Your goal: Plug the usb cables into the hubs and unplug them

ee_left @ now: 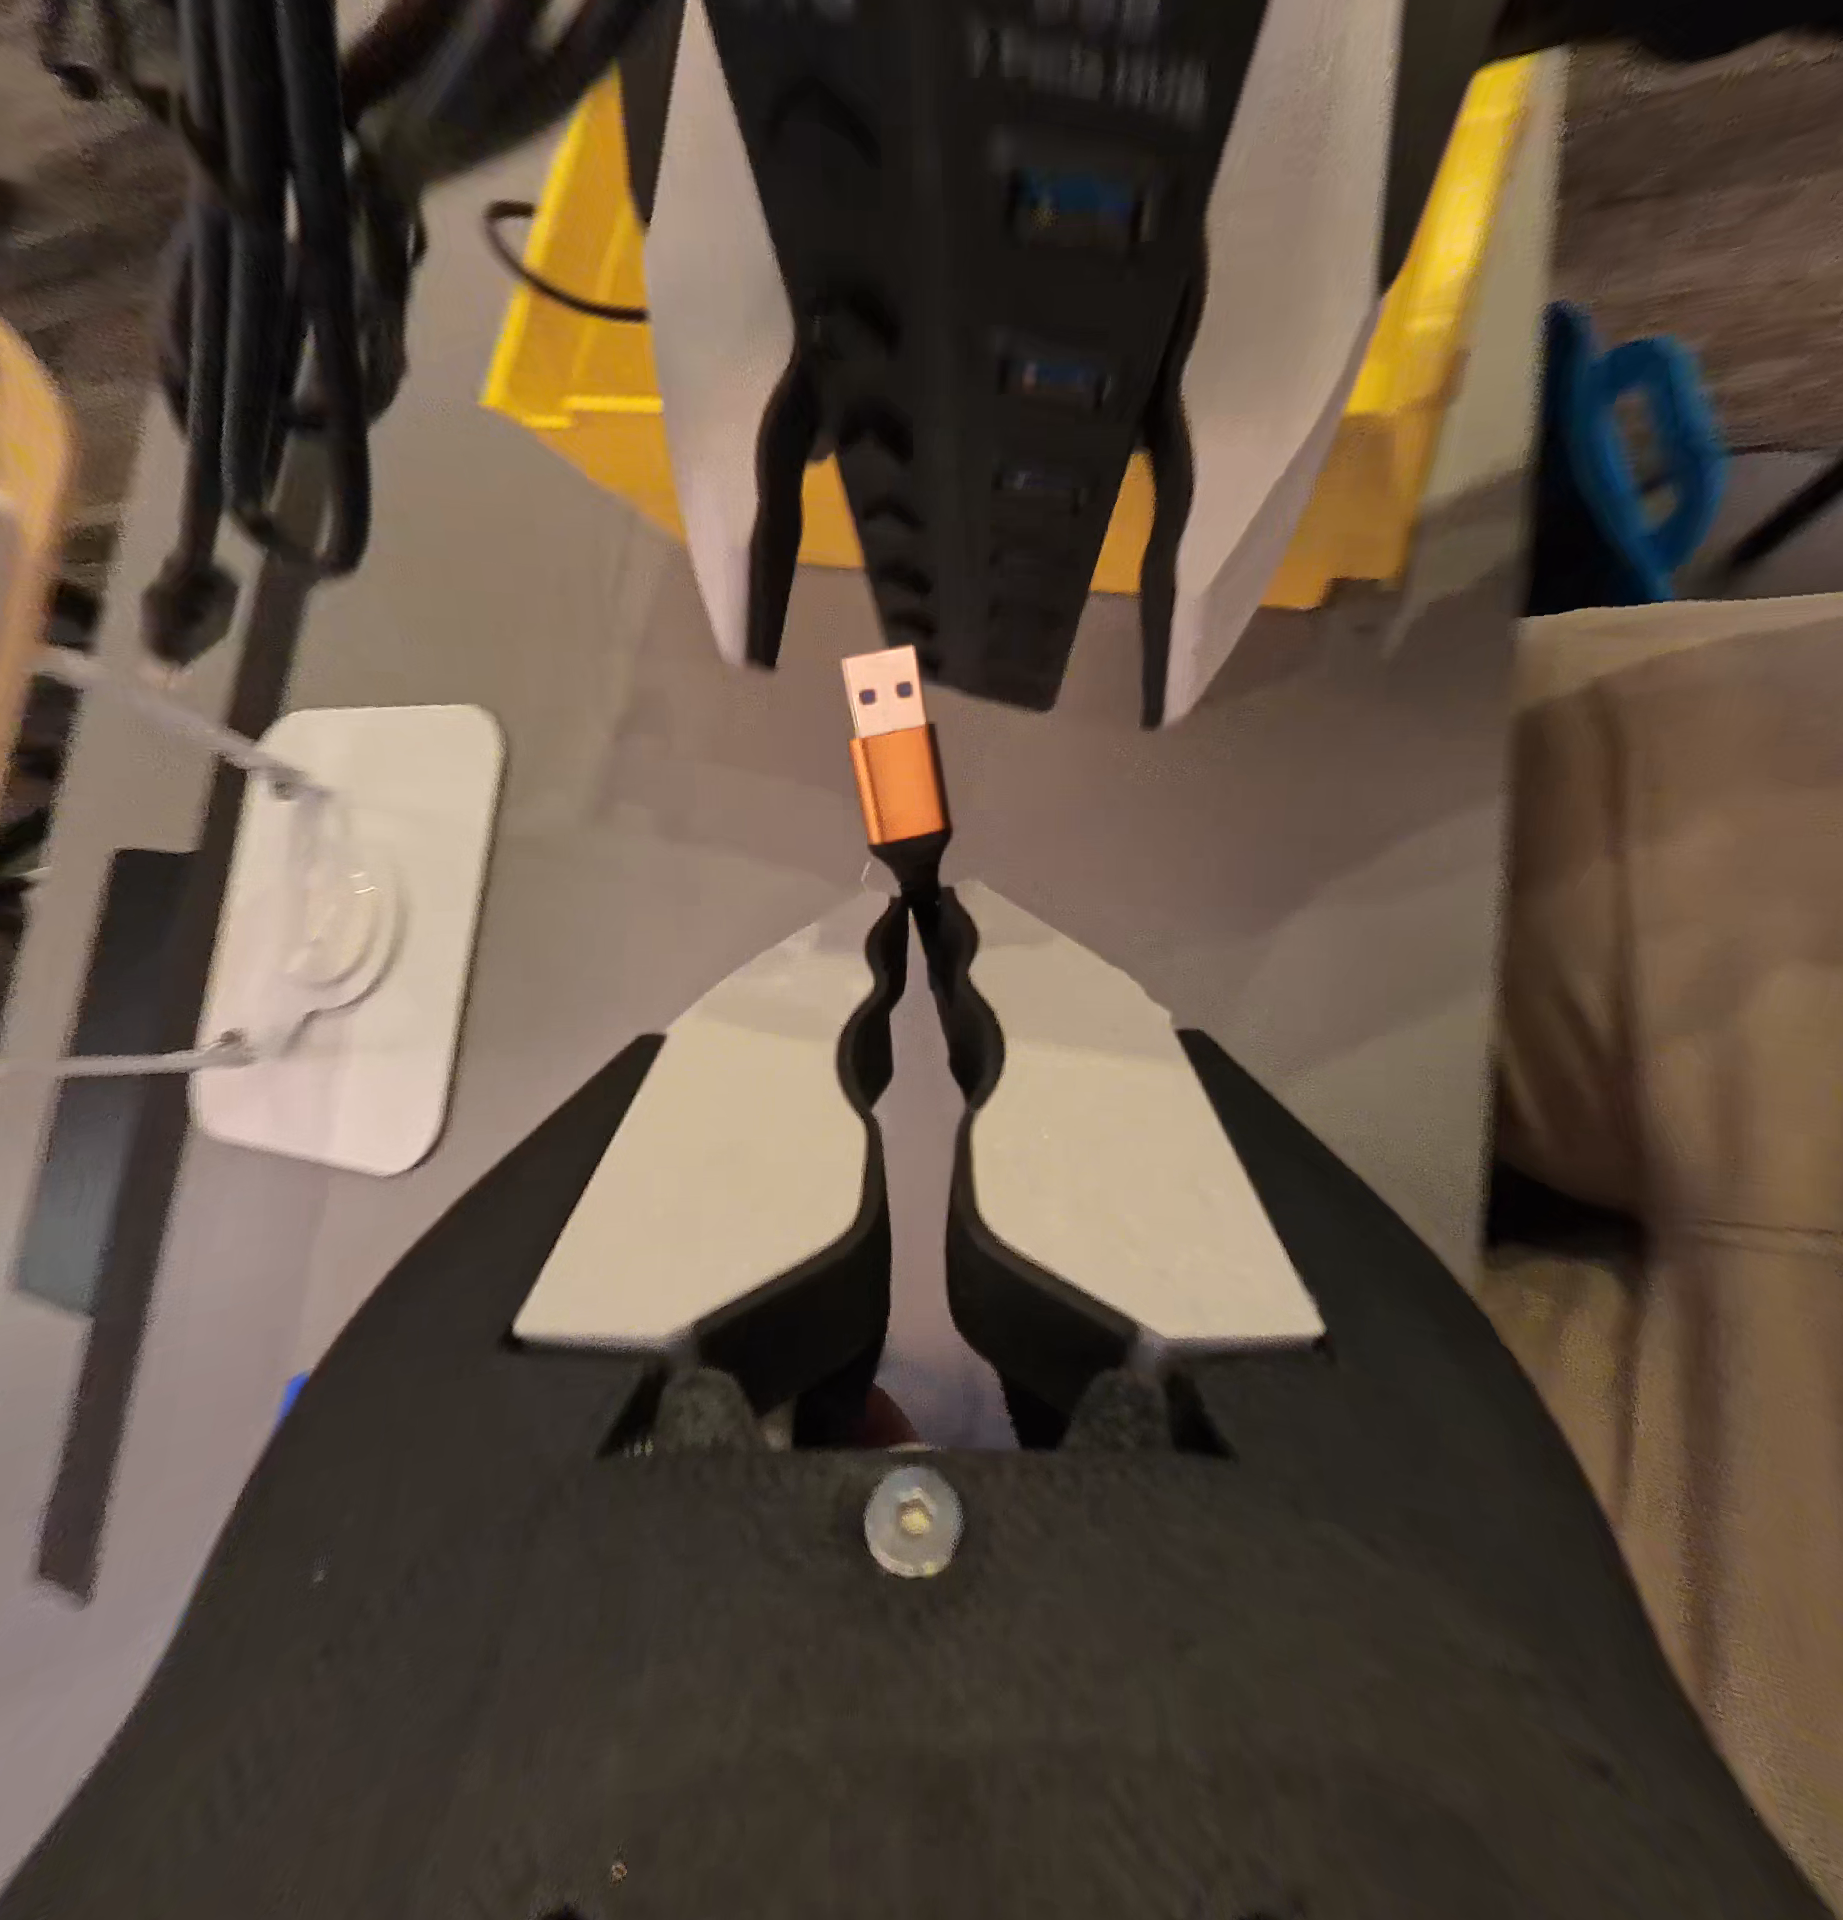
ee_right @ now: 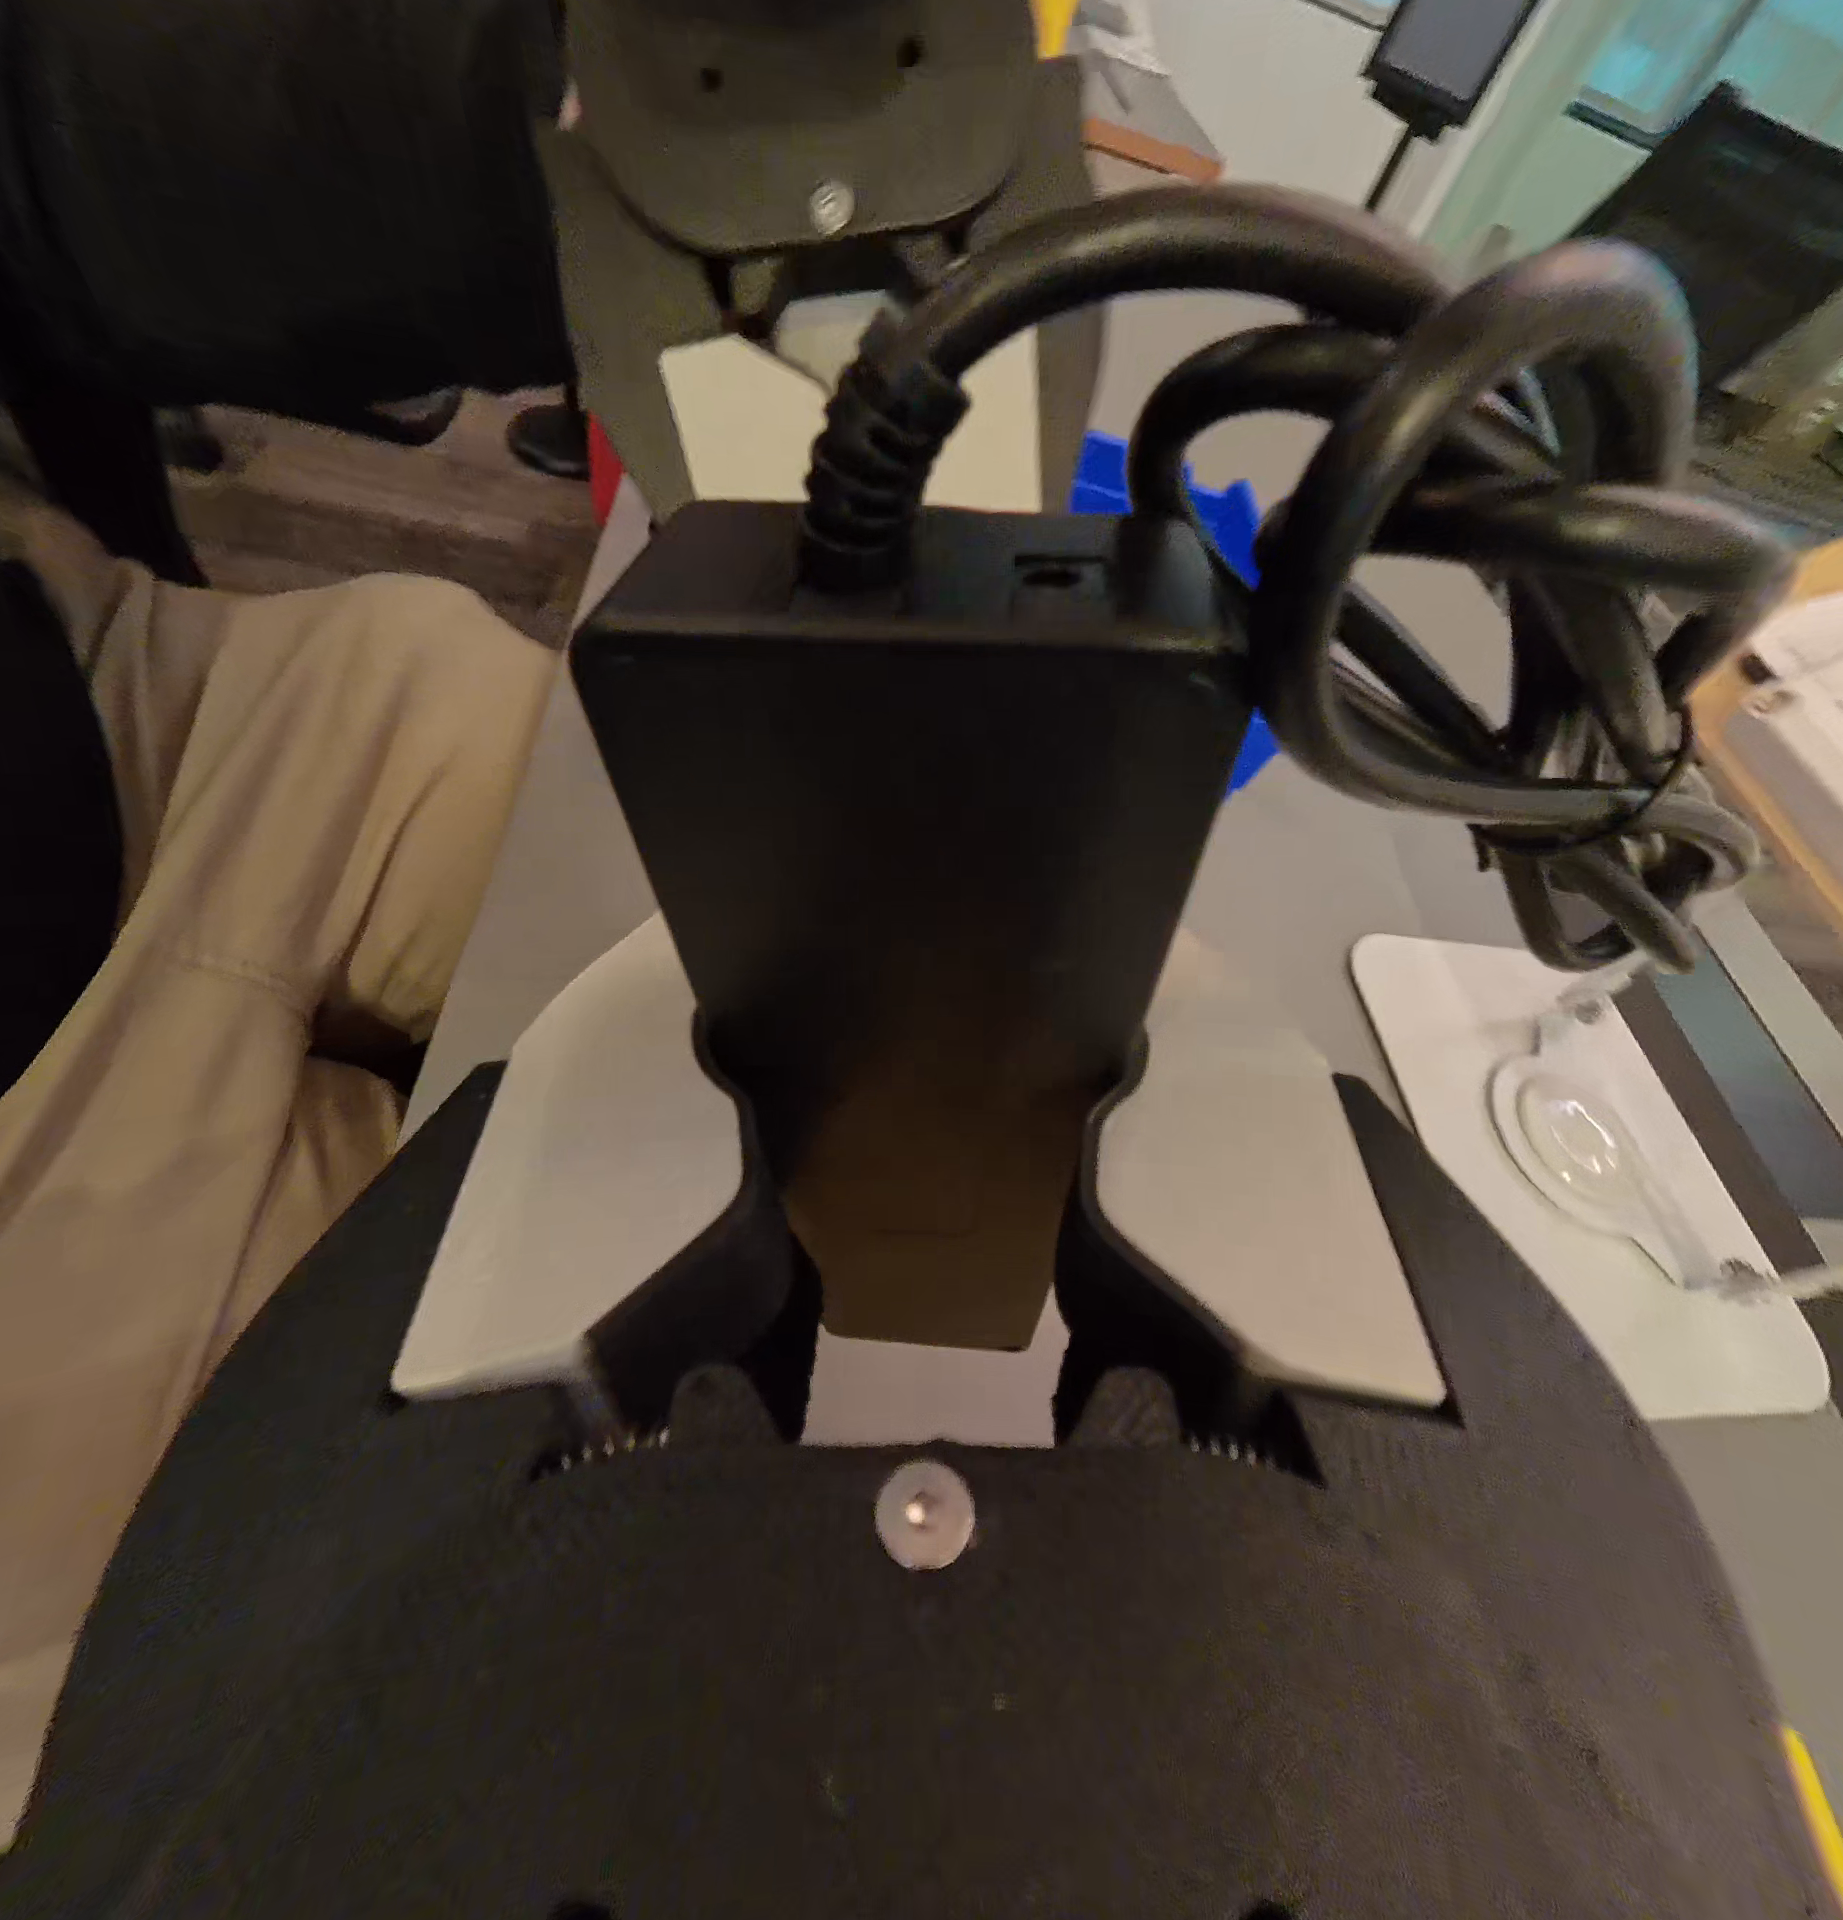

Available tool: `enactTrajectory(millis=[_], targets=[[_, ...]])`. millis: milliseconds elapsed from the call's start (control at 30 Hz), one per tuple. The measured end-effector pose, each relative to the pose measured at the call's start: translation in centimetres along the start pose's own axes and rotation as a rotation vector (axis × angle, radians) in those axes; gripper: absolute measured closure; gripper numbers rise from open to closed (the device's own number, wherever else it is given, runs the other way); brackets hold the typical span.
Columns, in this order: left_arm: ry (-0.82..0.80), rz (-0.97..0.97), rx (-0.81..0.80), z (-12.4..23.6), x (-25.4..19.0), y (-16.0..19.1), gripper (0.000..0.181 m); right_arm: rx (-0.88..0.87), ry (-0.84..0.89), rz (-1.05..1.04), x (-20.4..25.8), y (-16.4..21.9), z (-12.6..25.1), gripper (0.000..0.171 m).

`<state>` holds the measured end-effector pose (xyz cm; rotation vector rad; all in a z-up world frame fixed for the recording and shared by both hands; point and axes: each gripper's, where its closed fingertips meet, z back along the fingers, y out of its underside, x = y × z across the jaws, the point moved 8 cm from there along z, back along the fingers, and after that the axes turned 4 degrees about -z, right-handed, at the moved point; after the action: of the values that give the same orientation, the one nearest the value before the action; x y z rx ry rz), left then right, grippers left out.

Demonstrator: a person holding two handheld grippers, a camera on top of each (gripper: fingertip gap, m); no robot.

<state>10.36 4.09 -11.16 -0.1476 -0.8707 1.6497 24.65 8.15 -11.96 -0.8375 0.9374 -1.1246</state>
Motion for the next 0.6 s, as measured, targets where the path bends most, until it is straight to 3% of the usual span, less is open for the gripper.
enactTrajectory(millis=[233,367,500,600], targets=[[-0.393,-0.03,0.185,-2.2,2.2,2.2,0.176,-0.089,0.162,-0.129,-2.3,-0.1,2.3,0.107],[-0.569,-0.123,0.343,-6.1,0.7,3.3,0.176,-0.127,0.187,-0.173,-2.9,0.0,3.0,0.107],[-0.455,-0.167,0.471,-11.0,-2.5,5.1,0.175,-0.131,0.197,-0.185,-3.0,0.2,3.4,0.107],[-0.375,-0.147,0.493,-12.6,-4.2,5.4,0.168,-0.138,0.198,-0.183,-3.0,0.0,3.5,0.107]])
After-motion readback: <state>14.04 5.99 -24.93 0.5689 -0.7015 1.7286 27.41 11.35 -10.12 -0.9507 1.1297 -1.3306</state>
